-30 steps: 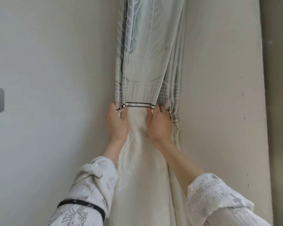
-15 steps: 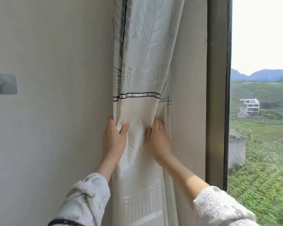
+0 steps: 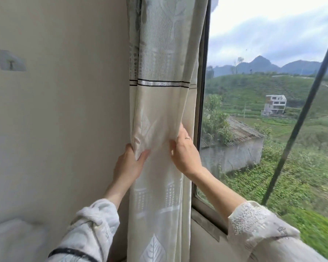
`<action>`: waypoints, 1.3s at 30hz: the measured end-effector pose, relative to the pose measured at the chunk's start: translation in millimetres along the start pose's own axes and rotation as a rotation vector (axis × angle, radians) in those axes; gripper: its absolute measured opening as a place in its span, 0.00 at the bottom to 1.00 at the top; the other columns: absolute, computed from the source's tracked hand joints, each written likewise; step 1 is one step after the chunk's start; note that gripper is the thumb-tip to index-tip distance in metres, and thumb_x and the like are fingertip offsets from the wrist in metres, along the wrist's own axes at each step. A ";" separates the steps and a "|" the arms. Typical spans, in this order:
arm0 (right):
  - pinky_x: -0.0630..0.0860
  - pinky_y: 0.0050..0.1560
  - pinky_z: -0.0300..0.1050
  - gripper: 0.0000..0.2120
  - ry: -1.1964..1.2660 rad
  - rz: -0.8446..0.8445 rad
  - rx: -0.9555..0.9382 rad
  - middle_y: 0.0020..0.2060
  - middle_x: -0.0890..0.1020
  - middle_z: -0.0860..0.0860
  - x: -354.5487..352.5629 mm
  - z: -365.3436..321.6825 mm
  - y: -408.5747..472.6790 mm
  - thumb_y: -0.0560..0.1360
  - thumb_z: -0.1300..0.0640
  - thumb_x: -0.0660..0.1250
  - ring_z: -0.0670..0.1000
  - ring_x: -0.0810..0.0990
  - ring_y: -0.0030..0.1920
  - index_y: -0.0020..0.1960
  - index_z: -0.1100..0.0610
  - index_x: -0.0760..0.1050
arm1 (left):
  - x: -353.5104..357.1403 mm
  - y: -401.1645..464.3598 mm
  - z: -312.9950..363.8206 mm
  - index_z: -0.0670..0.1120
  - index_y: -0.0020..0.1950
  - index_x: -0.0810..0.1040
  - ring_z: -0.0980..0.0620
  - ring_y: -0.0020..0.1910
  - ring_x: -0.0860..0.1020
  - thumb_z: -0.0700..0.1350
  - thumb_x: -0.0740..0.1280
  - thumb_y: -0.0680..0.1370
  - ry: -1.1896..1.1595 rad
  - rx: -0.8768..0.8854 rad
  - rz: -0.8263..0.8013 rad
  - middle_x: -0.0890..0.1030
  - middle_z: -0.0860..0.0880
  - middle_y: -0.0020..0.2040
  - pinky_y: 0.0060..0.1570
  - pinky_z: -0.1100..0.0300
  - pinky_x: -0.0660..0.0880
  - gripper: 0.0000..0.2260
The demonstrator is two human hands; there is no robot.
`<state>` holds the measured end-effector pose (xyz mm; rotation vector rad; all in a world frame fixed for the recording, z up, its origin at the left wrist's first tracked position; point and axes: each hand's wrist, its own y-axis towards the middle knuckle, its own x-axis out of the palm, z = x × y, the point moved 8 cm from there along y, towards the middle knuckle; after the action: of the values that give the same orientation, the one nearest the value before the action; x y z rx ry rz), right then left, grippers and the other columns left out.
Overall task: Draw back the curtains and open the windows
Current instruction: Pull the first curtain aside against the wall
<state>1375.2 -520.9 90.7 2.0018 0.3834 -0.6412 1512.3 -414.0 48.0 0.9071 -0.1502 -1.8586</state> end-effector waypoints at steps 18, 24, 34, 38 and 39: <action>0.71 0.61 0.53 0.23 -0.286 -0.435 0.462 0.64 0.74 0.62 -100.7 91.6 -237.9 0.78 0.53 0.59 0.61 0.73 0.63 0.70 0.59 0.60 | 134.5 -278.7 13.4 0.44 0.67 0.67 0.48 0.47 0.76 0.68 0.50 0.74 0.670 0.007 -1.336 0.76 0.47 0.63 0.47 0.58 0.72 0.34; 0.69 0.61 0.47 0.24 -0.384 -0.561 0.682 0.66 0.73 0.60 -149.9 118.7 -338.5 0.78 0.52 0.59 0.58 0.72 0.65 0.71 0.61 0.61 | 188.4 -371.1 70.0 0.40 0.53 0.73 0.48 0.38 0.76 0.63 0.54 0.76 0.558 0.459 -1.503 0.78 0.44 0.49 0.37 0.57 0.72 0.26; 0.72 0.58 0.53 0.17 -0.590 -0.473 1.045 0.58 0.79 0.59 -335.1 132.0 -489.7 0.77 0.53 0.57 0.60 0.75 0.59 0.61 0.61 0.73 | 198.3 -507.2 258.6 0.47 0.57 0.77 0.47 0.55 0.78 0.50 0.60 0.77 0.028 1.025 -1.357 0.81 0.46 0.55 0.54 0.57 0.73 0.13; 0.71 0.61 0.50 0.18 -0.663 -0.403 1.183 0.61 0.78 0.57 -424.5 130.5 -562.6 0.78 0.51 0.57 0.58 0.74 0.62 0.65 0.57 0.71 | 193.2 -594.0 333.4 0.48 0.55 0.78 0.48 0.51 0.79 0.47 0.62 0.77 -0.146 1.154 -1.428 0.82 0.45 0.52 0.50 0.59 0.72 0.10; 0.71 0.62 0.50 0.19 -0.681 -0.394 1.216 0.62 0.78 0.57 -446.4 129.3 -582.0 0.78 0.51 0.57 0.58 0.74 0.63 0.66 0.57 0.71 | 195.3 -616.1 350.3 0.49 0.55 0.78 0.48 0.50 0.79 0.48 0.62 0.77 -0.176 1.175 -1.441 0.83 0.46 0.51 0.50 0.59 0.72 0.10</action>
<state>678.6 -352.8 -112.3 2.5851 -0.1016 -2.0976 792.9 -385.0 -100.2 1.9400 -0.9762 -3.2417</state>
